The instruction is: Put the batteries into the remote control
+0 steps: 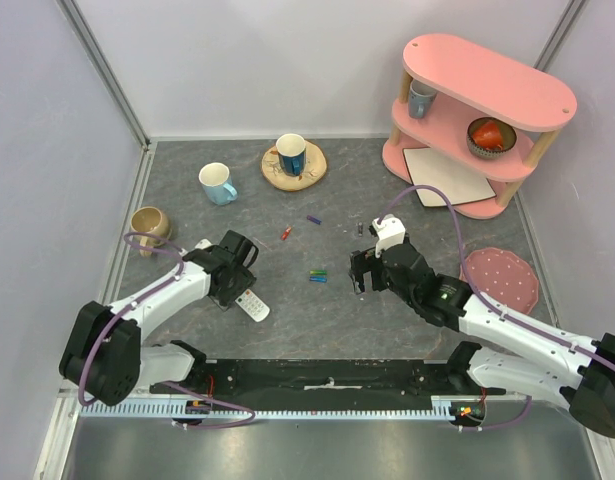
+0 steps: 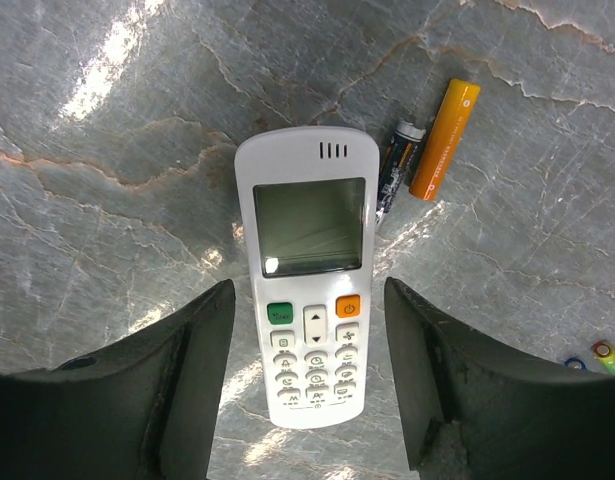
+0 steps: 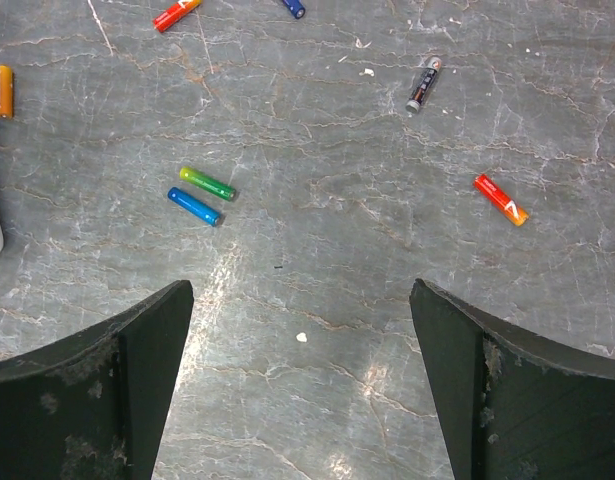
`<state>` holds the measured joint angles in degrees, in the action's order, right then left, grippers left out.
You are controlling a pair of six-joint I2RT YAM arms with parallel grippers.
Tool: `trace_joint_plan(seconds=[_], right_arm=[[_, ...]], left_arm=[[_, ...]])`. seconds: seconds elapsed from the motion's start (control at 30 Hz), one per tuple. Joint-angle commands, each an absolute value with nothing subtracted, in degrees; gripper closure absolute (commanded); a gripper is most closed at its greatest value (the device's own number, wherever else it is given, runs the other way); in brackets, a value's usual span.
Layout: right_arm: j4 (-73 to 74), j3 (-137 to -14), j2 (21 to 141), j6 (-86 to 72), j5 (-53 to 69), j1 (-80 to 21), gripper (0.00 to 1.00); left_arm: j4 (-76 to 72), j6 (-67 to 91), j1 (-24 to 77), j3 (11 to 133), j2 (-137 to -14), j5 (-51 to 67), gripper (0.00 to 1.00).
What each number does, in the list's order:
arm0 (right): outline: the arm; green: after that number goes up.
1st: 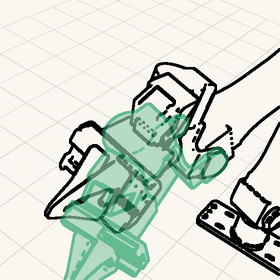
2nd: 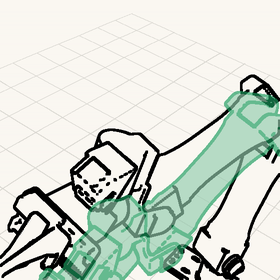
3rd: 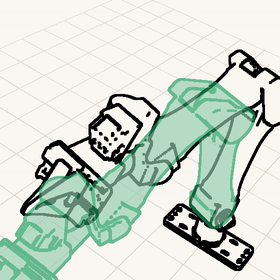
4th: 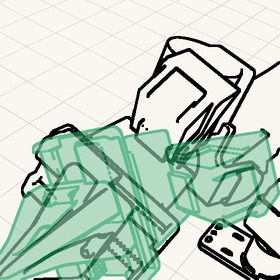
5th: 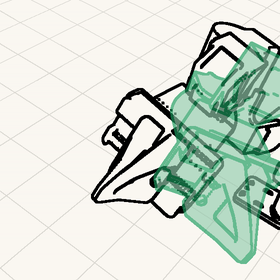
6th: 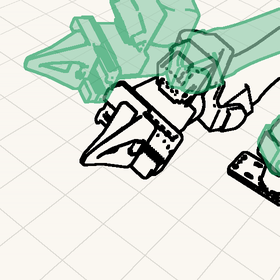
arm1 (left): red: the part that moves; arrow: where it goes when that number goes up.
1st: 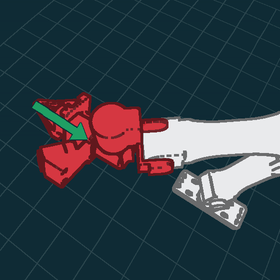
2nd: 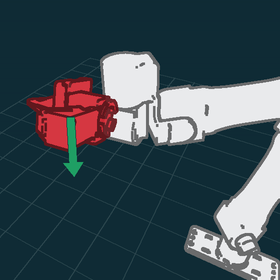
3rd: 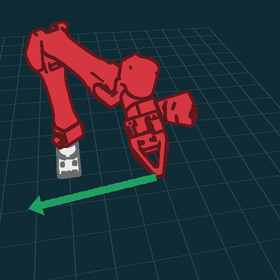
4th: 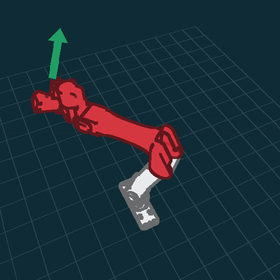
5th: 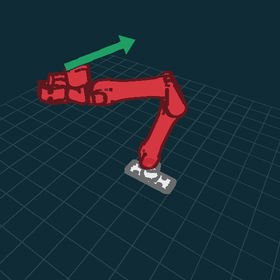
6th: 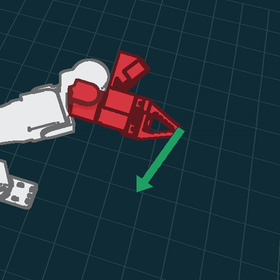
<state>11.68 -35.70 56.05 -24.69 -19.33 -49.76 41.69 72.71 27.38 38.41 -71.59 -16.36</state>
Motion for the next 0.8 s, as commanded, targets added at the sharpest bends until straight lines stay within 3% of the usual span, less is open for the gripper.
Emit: trace_joint_plan(seconds=[0.0, 0.5, 0.7, 0.77], right_arm=[[11.4, -35.4, 55.1, -25.1, -19.3, -49.8, 0.02], [12.0, -35.2, 55.1, -25.6, -19.2, -49.8, 0.02], [12.2, -35.9, 54.9, -25.8, -19.1, -49.8, 0.02], [12.7, -36.7, 54.8, -25.8, -18.9, -49.8, 0.02]], left_arm=[[39.8, 75.7, 27.3, 37.9, -72.6, -17.6, 0.33], [37.9, 75.5, 27.3, 35.9, -75.1, -17.5, 0.41], [38.2, 73.0, 27.3, 36.3, -70.6, -17.4, 0.67], [38.3, 71.1, 27.3, 37.0, -67.3, -16.7, 0.86]])
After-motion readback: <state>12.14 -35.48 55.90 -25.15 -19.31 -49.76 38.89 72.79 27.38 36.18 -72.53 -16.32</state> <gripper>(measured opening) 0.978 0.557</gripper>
